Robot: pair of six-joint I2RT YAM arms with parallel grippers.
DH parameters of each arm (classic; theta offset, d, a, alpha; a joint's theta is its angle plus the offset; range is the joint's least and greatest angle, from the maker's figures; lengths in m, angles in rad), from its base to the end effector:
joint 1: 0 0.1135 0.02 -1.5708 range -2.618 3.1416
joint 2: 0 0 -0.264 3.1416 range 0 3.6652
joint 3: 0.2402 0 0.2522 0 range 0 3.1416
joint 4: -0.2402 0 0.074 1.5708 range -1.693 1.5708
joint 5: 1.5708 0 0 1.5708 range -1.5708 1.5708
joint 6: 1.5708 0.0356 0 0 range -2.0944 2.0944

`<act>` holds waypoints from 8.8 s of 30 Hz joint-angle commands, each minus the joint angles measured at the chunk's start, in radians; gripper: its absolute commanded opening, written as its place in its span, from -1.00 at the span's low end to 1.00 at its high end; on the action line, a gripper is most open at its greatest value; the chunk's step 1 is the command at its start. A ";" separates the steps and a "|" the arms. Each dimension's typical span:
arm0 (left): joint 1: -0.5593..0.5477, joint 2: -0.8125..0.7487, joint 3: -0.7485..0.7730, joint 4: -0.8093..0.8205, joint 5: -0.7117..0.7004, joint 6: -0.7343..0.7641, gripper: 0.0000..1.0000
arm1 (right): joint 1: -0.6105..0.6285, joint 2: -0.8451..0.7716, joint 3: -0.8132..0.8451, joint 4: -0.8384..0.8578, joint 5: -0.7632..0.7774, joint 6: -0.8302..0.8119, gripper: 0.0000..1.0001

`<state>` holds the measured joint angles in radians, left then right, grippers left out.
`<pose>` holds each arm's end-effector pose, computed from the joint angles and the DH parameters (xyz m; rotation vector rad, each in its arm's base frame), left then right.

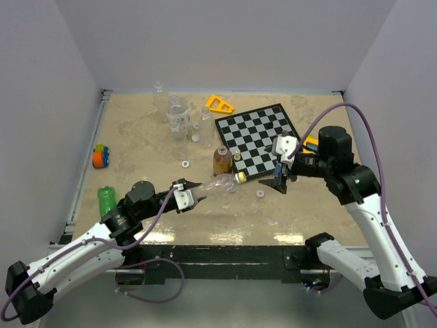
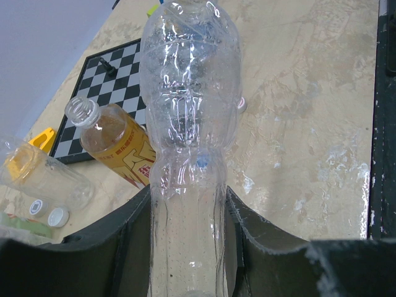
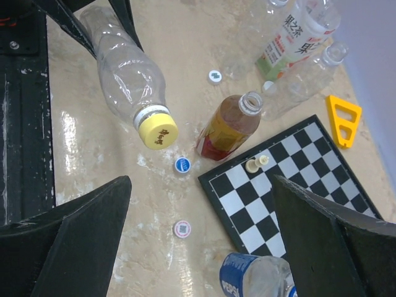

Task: Unscrew the bottle caps
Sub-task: Unscrew the bottle cap from the plastic bottle.

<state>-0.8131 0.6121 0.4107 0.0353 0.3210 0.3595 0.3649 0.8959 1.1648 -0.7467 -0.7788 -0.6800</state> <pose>0.1033 -0.1256 0.2572 1.1688 1.3260 -0.6095 0.1438 0.0817 0.3969 -1.3522 1.4027 0.5857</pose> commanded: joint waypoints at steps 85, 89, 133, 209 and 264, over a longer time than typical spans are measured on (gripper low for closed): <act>-0.001 0.001 0.005 0.031 -0.016 0.012 -1.00 | 0.075 0.385 0.122 -0.120 -0.320 0.016 -0.92; 0.000 0.005 0.007 0.029 -0.014 0.010 -1.00 | 0.111 0.373 0.134 -0.170 -0.249 -0.104 -1.00; -0.001 0.026 0.005 0.029 0.000 0.009 -1.00 | 0.177 0.081 -0.028 -0.016 0.023 -0.704 -0.98; 0.000 0.012 0.010 0.028 0.001 0.009 -1.00 | -0.040 0.261 0.007 0.107 -0.295 0.329 0.54; 0.005 0.006 0.020 0.046 -0.022 -0.040 -1.00 | 0.107 0.391 0.179 -0.279 -0.343 -0.178 -1.00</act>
<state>-0.8143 0.6212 0.4107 0.0483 0.3092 0.3557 0.4274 1.2842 1.2335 -0.8490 -1.1126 -0.6094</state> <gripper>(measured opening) 0.458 0.324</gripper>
